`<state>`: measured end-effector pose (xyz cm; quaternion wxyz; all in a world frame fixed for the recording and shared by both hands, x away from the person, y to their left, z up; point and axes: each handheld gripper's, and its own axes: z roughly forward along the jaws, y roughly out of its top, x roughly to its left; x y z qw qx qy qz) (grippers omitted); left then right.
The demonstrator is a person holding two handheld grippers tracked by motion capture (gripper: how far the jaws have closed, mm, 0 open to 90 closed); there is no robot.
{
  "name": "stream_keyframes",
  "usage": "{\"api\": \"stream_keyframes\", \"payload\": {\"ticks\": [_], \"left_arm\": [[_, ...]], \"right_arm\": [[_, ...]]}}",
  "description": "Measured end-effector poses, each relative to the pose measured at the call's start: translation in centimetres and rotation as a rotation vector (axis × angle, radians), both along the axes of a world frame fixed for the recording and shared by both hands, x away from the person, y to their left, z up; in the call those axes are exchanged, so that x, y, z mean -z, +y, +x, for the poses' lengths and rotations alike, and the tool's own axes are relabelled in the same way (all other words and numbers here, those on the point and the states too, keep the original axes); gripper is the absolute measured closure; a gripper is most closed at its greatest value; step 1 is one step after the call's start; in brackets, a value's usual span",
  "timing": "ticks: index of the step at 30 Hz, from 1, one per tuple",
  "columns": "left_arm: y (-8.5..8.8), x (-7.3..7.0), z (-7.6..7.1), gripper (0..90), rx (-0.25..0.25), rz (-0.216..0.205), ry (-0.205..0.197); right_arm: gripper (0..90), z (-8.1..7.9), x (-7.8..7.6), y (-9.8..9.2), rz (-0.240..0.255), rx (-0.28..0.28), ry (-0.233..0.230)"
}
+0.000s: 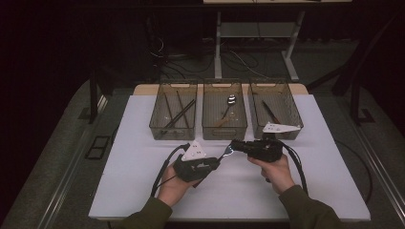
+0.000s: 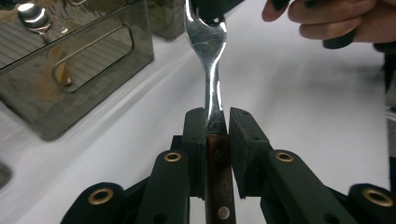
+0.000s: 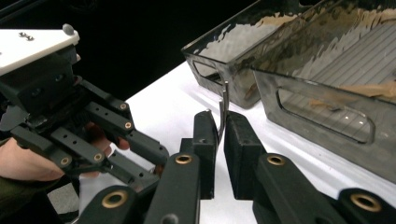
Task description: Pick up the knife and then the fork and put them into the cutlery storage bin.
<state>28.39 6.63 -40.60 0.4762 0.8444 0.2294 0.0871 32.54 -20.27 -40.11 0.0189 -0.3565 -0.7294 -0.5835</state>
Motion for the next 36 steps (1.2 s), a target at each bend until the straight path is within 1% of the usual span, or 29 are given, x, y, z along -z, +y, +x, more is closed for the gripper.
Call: {"api": "stream_keyframes", "payload": {"ticks": [2,4,5,6,8,9,12,15,17,21,22,23,25,27,29,30,31,36], "left_arm": [[-0.1,0.0,0.0,75.0,0.007,0.001,0.003],[0.1,0.2,0.1,74.6,0.019,-0.011,0.009],[0.2,0.2,0.2,74.0,0.029,-0.022,0.011],[0.4,0.2,0.2,72.6,0.027,-0.041,0.019],[0.7,0.1,0.3,65.6,0.025,-0.064,0.027],[1.0,0.0,0.3,63.0,0.034,-0.062,0.023],[1.8,0.0,0.3,55.5,0.030,-0.079,0.020],[2.8,0.1,0.3,50.2,0.025,-0.086,0.013],[3.5,0.2,0.2,46.7,0.018,-0.081,0.004],[5.1,0.7,-0.1,39.5,0.006,-0.071,-0.002],[5.5,0.9,-0.2,37.6,0.004,-0.066,0.000],[5.9,1.0,-0.2,36.1,0.003,-0.053,-0.008],[6.6,1.2,-0.3,33.6,-0.010,-0.054,-0.007],[7.2,1.3,-0.3,30.8,-0.022,-0.059,-0.013],[7.8,1.6,-0.4,27.1,-0.022,-0.046,-0.015],[8.1,1.8,-0.4,25.0,-0.021,-0.044,-0.008],[8.3,2.0,-0.5,23.0,-0.024,-0.053,0.006],[9.3,2.7,-0.8,13.4,-0.057,-0.050,0.029]], "right_arm": [[87.2,0.1,-0.2,0.1,0.023,-0.006,0.000],[87.3,-0.1,-0.5,0.4,0.004,-0.010,-0.019],[87.3,-0.1,-0.6,0.5,-0.002,-0.012,-0.026],[87.3,-0.1,-0.7,0.5,0.001,-0.014,-0.027],[87.3,-0.2,-1.0,0.3,0.001,-0.011,-0.037],[87.3,-0.2,-1.2,0.2,0.003,-0.007,-0.041],[87.2,-0.1,-1.9,-0.6,-0.001,0.018,-0.058],[87.2,0.1,-2.6,-1.6,-0.019,0.043,-0.072],[87.2,0.2,-3.0,-2.4,-0.025,0.059,-0.081],[87.2,0.6,-4.0,-3.9,-0.070,0.083,-0.091],[87.2,0.7,-4.2,-4.3,-0.079,0.087,-0.097],[87.2,0.8,-4.4,-4.8,-0.082,0.100,-0.093],[87.2,1.1,-4.9,-5.7,-0.101,0.119,-0.101],[87.2,1.5,-5.4,-6.7,-0.109,0.141,-0.105],[87.2,1.8,-6.0,-7.7,-0.111,0.165,-0.109],[87.2,1.9,-6.4,-8.2,-0.116,0.178,-0.115],[87.2,2.0,-6.8,-8.8,-0.122,0.190,-0.118],[87.2,2.6,-8.6,-11.2,-0.127,0.257,-0.141]]}}
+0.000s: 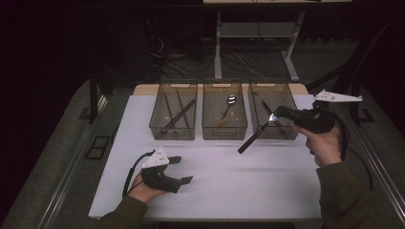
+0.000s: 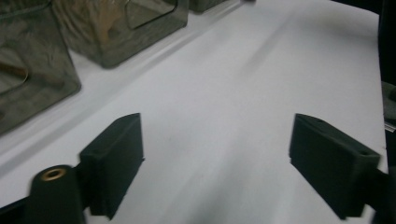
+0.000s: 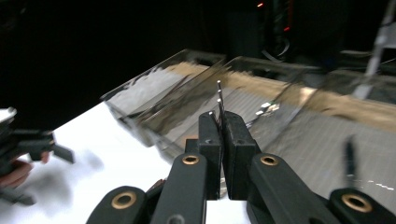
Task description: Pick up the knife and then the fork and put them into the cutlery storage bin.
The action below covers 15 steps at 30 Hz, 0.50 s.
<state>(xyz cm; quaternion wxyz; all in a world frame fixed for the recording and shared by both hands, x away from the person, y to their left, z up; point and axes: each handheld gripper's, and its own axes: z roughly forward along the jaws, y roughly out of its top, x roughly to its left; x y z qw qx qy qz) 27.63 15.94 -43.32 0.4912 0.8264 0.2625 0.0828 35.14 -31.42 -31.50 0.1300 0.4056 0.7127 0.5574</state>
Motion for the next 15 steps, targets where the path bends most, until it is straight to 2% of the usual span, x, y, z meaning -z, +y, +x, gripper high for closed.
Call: {"api": "stream_keyframes", "payload": {"ticks": [2,6,15], "left_arm": [[0.0,0.2,0.0,10.8,-0.019,0.013,0.002],[-0.3,0.4,0.1,0.8,-0.006,0.022,0.006],[-0.6,0.5,0.0,0.0,0.001,0.027,0.018]], "right_arm": [[87.2,0.3,-0.7,-0.9,-0.005,0.027,-0.012],[87.2,1.1,-2.0,-2.3,-0.035,0.073,-0.031],[87.2,3.3,-4.4,-4.1,-0.114,0.155,-0.046]]}}
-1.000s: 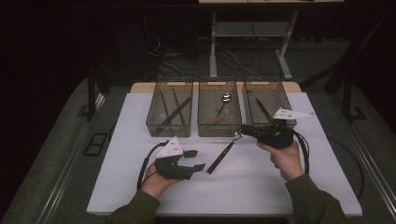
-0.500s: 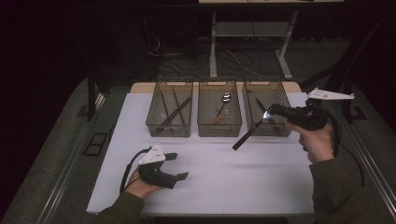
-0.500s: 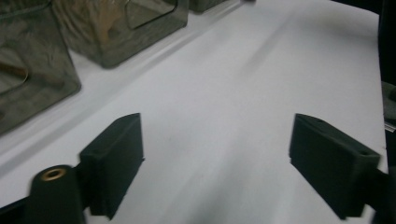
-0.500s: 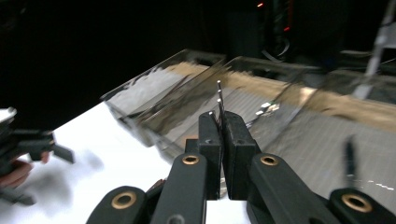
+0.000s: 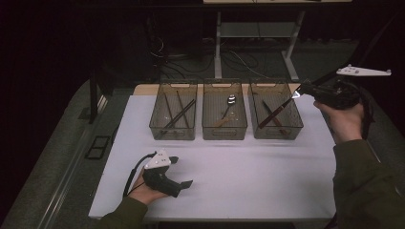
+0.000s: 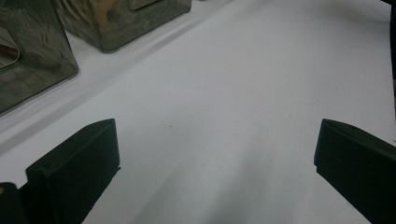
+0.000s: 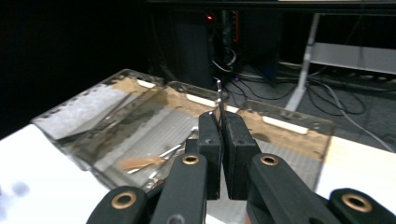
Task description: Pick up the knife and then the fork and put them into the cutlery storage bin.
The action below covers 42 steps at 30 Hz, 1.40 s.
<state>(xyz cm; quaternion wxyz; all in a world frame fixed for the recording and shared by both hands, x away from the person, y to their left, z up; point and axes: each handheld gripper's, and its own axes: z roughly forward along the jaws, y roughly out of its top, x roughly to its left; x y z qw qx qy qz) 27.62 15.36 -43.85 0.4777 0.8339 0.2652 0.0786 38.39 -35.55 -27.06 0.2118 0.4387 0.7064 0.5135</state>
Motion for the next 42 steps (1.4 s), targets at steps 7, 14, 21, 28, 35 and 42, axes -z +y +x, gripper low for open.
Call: {"api": "stream_keyframes", "payload": {"ticks": [7,14,21,28,35,42], "left_arm": [[-0.1,0.0,0.0,0.0,0.001,0.003,0.007],[-0.1,0.0,-0.1,0.0,0.008,0.003,0.010],[-0.2,0.0,-0.1,0.0,0.012,0.002,0.010],[-0.3,0.0,-0.1,0.0,0.015,0.001,0.015],[-0.4,0.1,0.0,0.0,0.024,0.012,0.018],[-0.5,0.1,0.0,0.0,0.024,0.019,0.020]], "right_arm": [[87.2,1.9,-0.3,-0.8,-0.053,0.059,0.020],[87.1,4.1,1.7,-0.6,-0.082,0.081,0.084],[87.1,5.8,4.5,-0.2,-0.082,0.086,0.153],[85.3,7.6,7.0,-0.5,-0.079,0.104,0.233],[70.7,9.4,9.8,0.0,-0.222,0.176,0.278],[42.2,9.8,10.8,0.4,-0.260,0.237,0.273]]}}
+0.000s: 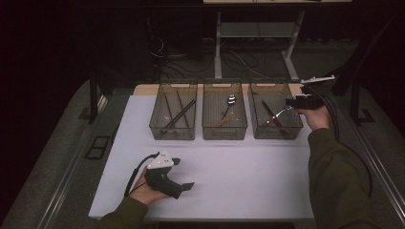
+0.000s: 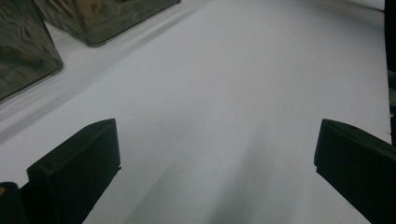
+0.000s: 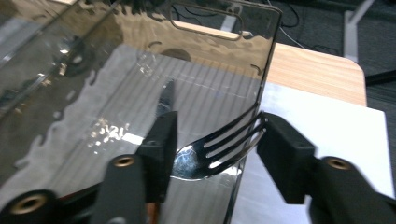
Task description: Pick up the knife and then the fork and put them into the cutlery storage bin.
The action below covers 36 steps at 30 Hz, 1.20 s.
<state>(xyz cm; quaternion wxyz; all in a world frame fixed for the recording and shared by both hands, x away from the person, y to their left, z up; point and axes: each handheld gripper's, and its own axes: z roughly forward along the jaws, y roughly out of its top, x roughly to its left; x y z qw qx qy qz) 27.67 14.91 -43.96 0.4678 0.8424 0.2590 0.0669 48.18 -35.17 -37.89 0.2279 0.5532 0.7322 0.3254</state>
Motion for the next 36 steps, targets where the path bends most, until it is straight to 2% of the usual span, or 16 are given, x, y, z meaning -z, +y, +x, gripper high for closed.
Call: {"api": "stream_keyframes", "payload": {"ticks": [4,7,12,18,20,24,29,32,36], "left_arm": [[0.0,0.0,0.1,0.0,0.000,0.001,-0.001],[0.0,0.0,0.1,0.0,-0.001,0.006,0.000],[0.0,0.0,0.1,0.0,-0.004,0.007,0.002],[0.2,-0.1,0.1,0.0,-0.006,0.009,-0.008],[0.2,-0.1,0.1,0.0,-0.007,0.008,-0.009],[0.4,-0.1,0.1,0.0,-0.010,0.008,-0.009],[0.7,-0.3,0.1,0.0,-0.007,0.009,-0.012],[0.9,-0.3,0.1,0.0,-0.013,0.010,-0.011],[0.9,-0.2,0.1,0.0,-0.008,0.006,-0.014]], "right_arm": [[32.5,-0.2,-0.4,0.0,-0.008,0.006,-0.038],[30.1,-0.5,-0.8,-0.1,0.002,-0.003,-0.051],[26.8,-1.5,-1.0,0.0,0.053,-0.033,-0.065],[23.0,-3.9,-0.9,0.7,0.106,-0.094,-0.109],[19.5,-4.7,-0.9,1.1,0.108,-0.115,-0.114],[18.1,-6.4,-1.0,2.1,0.097,-0.156,-0.130],[15.0,-8.7,-0.9,3.0,0.141,-0.209,-0.157],[14.3,-10.0,-0.6,3.7,0.145,-0.247,-0.167],[14.3,-11.6,0.2,4.3,0.151,-0.270,-0.171]]}}
